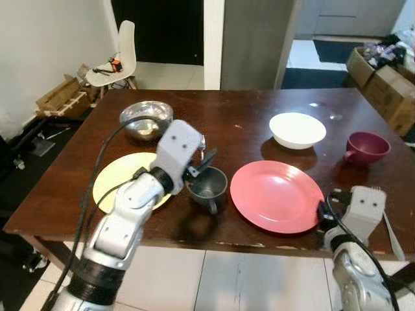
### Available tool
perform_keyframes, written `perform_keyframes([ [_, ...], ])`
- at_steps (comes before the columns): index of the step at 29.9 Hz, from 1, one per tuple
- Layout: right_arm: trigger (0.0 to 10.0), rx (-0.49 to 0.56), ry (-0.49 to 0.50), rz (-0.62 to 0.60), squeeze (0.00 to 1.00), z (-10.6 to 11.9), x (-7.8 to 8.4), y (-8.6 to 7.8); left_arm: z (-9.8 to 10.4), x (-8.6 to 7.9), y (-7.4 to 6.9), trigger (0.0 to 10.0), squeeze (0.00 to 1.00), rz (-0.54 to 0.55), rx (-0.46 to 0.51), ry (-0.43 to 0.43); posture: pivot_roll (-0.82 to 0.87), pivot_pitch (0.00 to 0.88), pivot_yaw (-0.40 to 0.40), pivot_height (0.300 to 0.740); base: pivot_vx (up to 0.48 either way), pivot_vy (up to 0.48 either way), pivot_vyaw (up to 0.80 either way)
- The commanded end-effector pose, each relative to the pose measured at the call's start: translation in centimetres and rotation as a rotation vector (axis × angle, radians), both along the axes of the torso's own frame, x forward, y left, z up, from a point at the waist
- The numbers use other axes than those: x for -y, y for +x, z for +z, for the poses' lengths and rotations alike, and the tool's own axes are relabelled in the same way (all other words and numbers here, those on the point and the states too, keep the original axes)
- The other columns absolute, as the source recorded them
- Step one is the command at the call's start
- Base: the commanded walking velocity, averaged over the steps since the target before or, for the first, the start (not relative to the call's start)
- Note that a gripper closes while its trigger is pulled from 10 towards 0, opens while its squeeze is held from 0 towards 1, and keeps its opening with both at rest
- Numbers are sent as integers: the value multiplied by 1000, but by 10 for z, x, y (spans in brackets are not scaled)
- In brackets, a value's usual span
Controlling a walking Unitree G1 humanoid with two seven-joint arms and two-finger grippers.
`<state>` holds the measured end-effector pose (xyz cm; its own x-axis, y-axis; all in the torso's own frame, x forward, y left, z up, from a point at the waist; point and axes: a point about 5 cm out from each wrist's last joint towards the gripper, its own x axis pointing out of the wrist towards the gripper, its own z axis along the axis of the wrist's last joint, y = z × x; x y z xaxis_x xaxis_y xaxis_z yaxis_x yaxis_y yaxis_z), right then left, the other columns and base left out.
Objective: Setting the table
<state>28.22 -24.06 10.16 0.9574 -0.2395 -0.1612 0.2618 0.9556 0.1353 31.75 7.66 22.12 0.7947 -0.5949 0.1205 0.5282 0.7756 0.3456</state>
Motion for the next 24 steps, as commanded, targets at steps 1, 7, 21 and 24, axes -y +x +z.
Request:
perform_keyframes([
  [1,10000,-25,33,-3,0,-4,0,1,-2,-1,1,10000,0,0,-5,11,-40,0,150,740,0,0,0],
  [7,10000,-52,105,-16,0,-9,2,3,-3,-7,1,10000,0,11,-12,11,-24,6,145,740,0,0,0],
  [21,5882,-164,444,255,0,-24,-27,8,-5,-11,-2,10000,0,27,-19,1,-10,22,131,740,0,0,0],
  [24,0,-196,497,288,0,-28,-30,6,-5,-11,-2,10000,0,33,-18,-4,-4,25,123,740,0,0,0],
])
